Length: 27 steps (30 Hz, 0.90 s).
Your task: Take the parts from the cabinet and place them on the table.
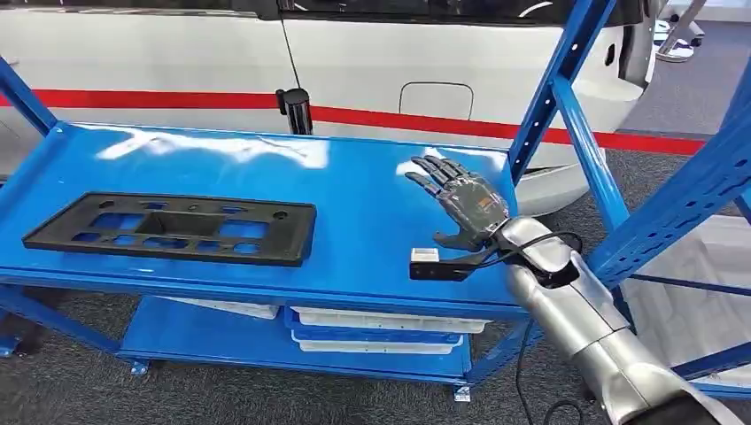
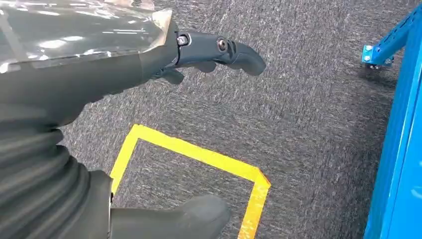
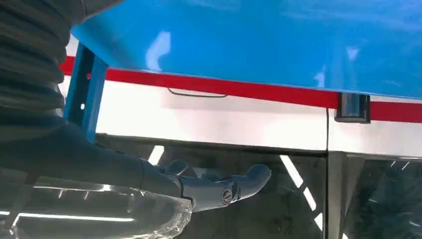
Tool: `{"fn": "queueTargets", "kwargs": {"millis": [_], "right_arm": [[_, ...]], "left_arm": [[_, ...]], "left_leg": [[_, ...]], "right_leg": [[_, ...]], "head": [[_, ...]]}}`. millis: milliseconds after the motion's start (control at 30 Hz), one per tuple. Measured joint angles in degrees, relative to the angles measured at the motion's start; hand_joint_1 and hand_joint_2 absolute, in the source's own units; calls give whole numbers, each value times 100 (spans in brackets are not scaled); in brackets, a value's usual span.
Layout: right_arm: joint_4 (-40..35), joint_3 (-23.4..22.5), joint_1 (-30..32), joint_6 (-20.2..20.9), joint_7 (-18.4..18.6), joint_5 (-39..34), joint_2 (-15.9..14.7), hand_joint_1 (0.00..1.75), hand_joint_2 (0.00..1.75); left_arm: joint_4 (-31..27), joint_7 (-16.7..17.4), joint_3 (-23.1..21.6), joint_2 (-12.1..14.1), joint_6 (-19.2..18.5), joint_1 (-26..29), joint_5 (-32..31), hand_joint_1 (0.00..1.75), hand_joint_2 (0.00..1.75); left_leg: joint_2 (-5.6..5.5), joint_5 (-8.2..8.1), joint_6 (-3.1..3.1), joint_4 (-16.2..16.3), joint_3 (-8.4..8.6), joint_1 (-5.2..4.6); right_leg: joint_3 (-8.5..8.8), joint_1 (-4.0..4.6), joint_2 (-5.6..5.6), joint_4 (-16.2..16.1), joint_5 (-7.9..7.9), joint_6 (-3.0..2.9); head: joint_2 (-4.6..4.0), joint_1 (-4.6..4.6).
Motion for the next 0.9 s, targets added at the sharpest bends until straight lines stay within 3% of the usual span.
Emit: {"fn": "queueTargets", "kwargs": {"millis": [67, 367, 900], "right_arm": [[-131, -2, 308, -83, -105, -131, -236, 0, 175], [-433, -9, 620, -88, -96, -138, -459, 0, 175], [-605, 22, 799, -83, -269, -90, -468, 0, 175]], "left_arm": [[0, 2, -2, 20, -20, -10, -11, 0, 175], [0, -11, -2, 24, -31, -40, -64, 0, 175], [0, 2, -4, 26, -31, -63, -72, 0, 175]], "left_leg": [[-5, 15, 39, 0, 0, -34], [-8, 17, 65, 0, 0, -57], [-4, 13, 71, 0, 0, -66]], "right_leg": [[3, -8, -2, -5, 5, 8], [12, -14, -2, -15, 12, 18], [10, -20, -1, -14, 23, 38]], "head": [[0, -2], [0, 0], [0, 0]]}}
